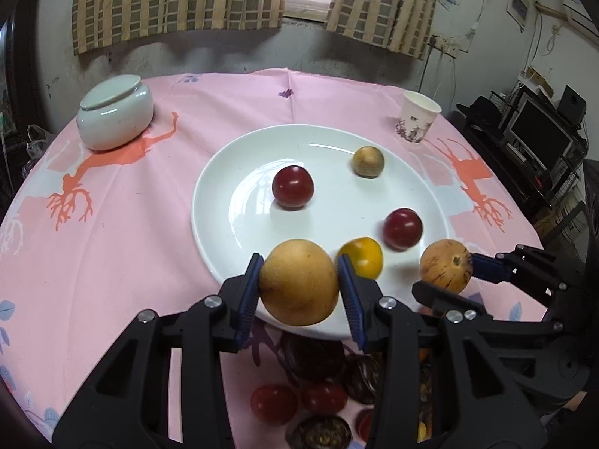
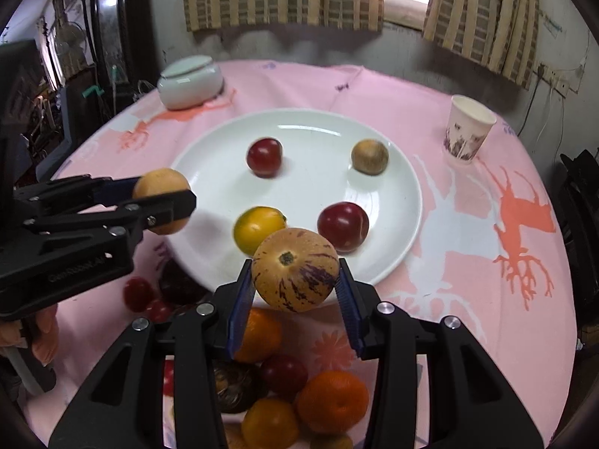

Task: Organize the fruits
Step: 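Place the pear and striped fruit on the white plate and open both tools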

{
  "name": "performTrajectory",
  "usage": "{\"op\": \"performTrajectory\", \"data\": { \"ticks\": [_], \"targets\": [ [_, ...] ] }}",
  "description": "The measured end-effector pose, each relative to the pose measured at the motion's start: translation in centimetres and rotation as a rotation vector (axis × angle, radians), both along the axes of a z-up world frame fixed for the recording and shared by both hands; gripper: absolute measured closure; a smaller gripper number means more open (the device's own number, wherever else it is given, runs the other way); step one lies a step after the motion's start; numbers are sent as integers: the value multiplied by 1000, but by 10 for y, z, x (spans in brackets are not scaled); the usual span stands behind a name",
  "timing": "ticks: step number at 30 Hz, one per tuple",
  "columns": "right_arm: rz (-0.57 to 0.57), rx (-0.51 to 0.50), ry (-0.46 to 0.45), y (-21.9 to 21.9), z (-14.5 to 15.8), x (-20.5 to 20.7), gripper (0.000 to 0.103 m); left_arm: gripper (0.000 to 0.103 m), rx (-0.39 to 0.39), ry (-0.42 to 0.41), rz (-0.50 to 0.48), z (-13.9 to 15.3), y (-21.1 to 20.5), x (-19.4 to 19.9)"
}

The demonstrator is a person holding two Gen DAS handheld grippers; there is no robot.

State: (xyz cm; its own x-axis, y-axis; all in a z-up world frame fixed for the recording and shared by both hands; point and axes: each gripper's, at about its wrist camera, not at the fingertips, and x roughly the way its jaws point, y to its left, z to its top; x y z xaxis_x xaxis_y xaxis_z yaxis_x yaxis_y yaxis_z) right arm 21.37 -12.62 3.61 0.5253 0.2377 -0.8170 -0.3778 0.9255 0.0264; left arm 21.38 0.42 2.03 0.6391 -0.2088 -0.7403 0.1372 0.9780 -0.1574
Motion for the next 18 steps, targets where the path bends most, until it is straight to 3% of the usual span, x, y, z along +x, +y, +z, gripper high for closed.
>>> {"op": "performTrajectory", "data": {
  "ticks": [6,8,10,15,17,18],
  "targets": [
    [-6,6,23,8,-15,19,57,59,-33,15,22,-11,1,15],
    [-7,38,7,8,-12,21,55,40,-42,-18,54,-6,4,10],
    [-25,60,5,4,-8,19,48,32,-35,-66,82,4,7,2],
    [-35,91,-9,-11,7,-5,40,27,-23,-104,82,22,16,-24],
    [-59,113,-15,-22,12,-17,33,13,-4,-121,75,25,14,-38],
    [-68,132,-21,-29,15,-26,32,12,5,-136,73,25,14,-47]
  ]
}}
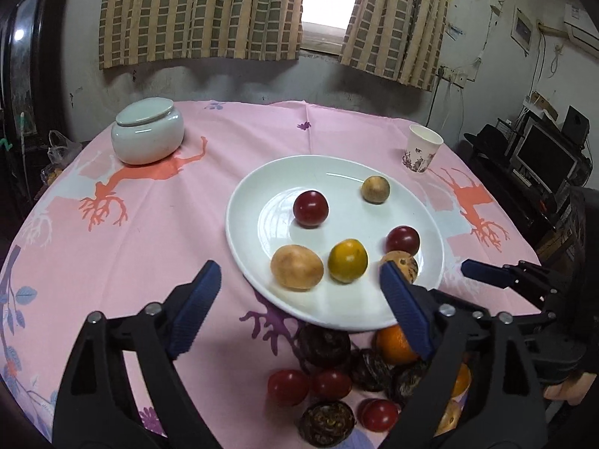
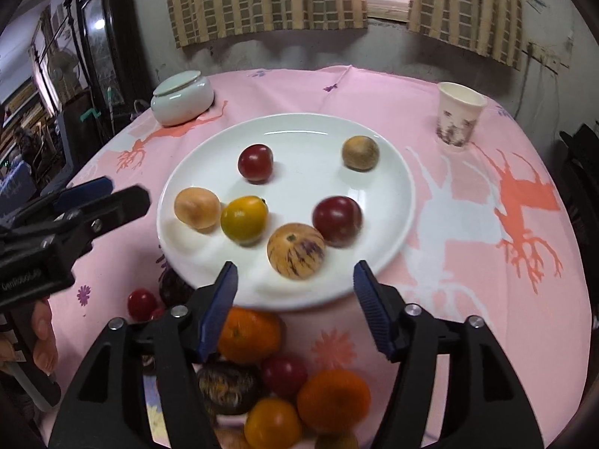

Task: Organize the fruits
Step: 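Place the pear and striped fruit on the white plate and open both tools, then grasp the dark brown round fruit with the left tool while the right tool grasps the brown round fruit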

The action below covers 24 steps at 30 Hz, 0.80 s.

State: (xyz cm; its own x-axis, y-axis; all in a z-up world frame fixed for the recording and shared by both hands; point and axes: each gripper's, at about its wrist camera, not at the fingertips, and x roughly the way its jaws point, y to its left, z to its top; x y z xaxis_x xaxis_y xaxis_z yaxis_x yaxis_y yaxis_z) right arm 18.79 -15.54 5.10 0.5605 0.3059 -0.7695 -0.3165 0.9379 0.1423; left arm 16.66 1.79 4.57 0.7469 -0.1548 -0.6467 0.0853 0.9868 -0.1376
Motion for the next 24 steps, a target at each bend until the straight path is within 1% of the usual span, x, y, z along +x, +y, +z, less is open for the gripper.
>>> {"op": "performTrajectory", "data": {
  "ticks": [1,3,6,8,11,13,17,21,24],
  "targets": [
    [-5,12,-1,-6,2,-8,32,11,2,-6,-9,0,-1,-8],
    [-20,3,9,-15,3,-24,32,10,3,1,-41,-3,-5,-21],
    [-46,-54,41,-23,-4,-42,31,9,26,32,-79,-12,-10,-41],
    [-58,-71,32,-28,-9,-53,31,9,49,39,-90,-17,-14,-52],
    [-61,-31,2,-35,-11,-66,31,9,77,18,-118,-24,-19,-63],
    [-42,-19,10,-37,-11,-71,31,9,92,21,-142,-29,-21,-67],
    [12,-74,2,-33,-2,-81,31,9,83,76,-191,-34,-23,-67],
    [81,-52,21,-31,-1,-91,31,9,68,108,-207,-45,-20,-72],
    [85,-68,28,-30,-2,-92,31,9,37,187,-226,-59,-19,-67]
  ]
}}
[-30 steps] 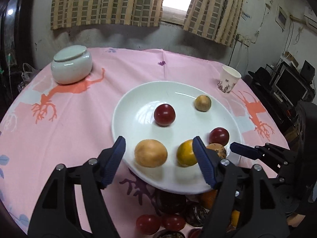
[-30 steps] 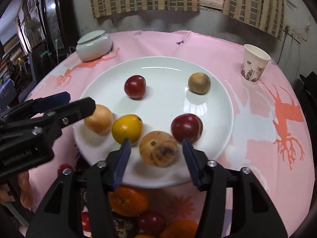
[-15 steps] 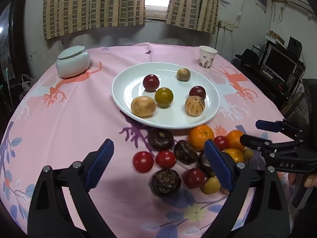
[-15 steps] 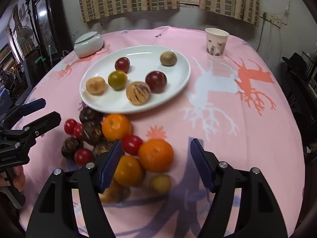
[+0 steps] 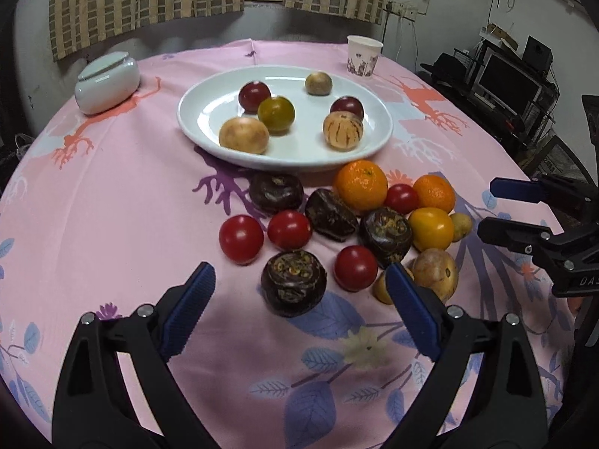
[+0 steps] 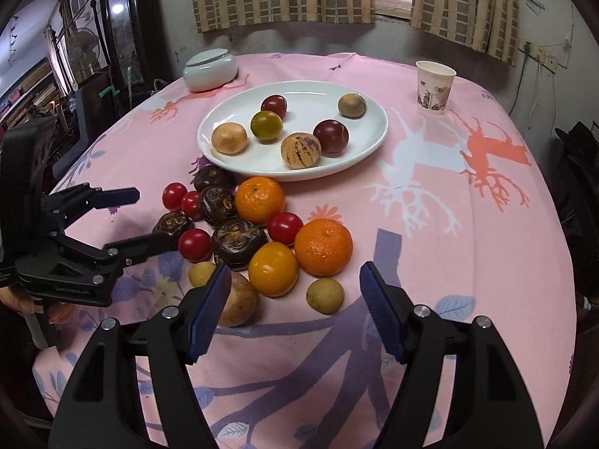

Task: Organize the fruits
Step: 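Grasp the dark brown round fruit with the left tool while the right tool grasps the brown round fruit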

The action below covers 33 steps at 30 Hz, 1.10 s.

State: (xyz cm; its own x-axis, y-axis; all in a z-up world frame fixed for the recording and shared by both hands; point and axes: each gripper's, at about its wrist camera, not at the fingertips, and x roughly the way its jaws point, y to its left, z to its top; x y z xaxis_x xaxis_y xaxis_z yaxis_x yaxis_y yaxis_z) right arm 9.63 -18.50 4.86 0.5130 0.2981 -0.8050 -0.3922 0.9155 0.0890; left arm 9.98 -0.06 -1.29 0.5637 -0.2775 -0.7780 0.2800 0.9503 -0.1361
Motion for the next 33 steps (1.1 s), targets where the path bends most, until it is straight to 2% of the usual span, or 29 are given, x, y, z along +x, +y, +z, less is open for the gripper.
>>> {"op": "performTrajectory", "data": {
  "ticks": [3,9,14,19,23,27,28,29,30,33],
  "targets": [
    [12,-9,25,2,-4,-1,31,9,-19,57,-8,-8,1,4],
    [33,-20,35,8,-8,-3,31,9,-9,39,-34,-13,-4,1],
    [38,-19,31,9,-7,-4,31,14,2,73,-63,-14,-1,3],
    [48,-20,30,12,-7,-5,31,14,21,99,-38,-20,5,9],
    [54,-23,28,14,-8,-6,31,14,106,73,-47,-25,-5,7],
    [58,-22,27,14,-8,-7,31,14,135,49,-42,-26,-7,7],
    [58,-24,28,15,-8,-7,31,25,134,35,-31,-25,-5,6],
    [58,-28,29,15,-9,-7,31,55,134,11,-24,-23,-4,4],
    [58,-30,30,16,-10,-7,31,61,116,11,-36,-21,-4,4],
    [60,-33,35,16,-11,-7,31,61,102,12,-30,-21,-3,3]
  ]
}}
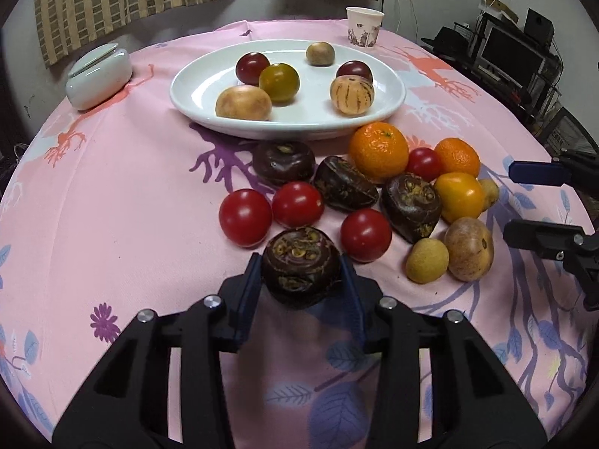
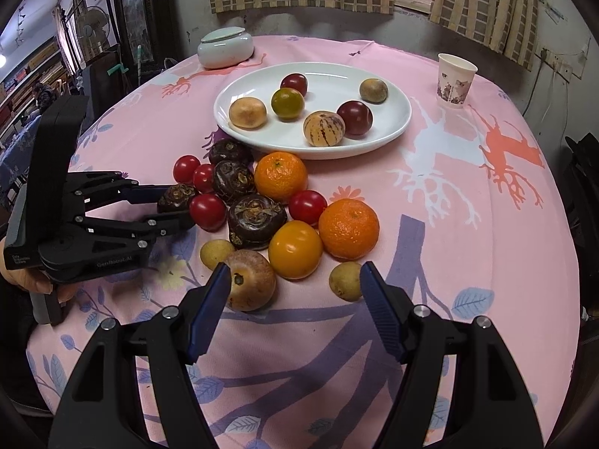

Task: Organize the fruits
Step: 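Grasp the dark brown round fruit with the left tool while the right tool grasps the brown round fruit, then carry both fruits onto the white plate and open both tools to release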

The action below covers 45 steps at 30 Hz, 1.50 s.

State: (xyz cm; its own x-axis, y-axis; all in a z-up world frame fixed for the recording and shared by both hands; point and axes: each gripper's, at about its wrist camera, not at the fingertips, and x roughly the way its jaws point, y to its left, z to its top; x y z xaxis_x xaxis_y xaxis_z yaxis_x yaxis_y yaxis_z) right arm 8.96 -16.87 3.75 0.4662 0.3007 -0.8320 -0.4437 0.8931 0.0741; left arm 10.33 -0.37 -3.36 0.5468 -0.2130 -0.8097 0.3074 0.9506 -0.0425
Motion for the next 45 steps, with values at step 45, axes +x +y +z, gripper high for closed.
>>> {"op": "performTrajectory", "data": {
  "ticks": [45],
  "targets": [
    [46,62,-89,30,5,-12,63,61,-91,-83,13,31,5,-12]
  ]
}}
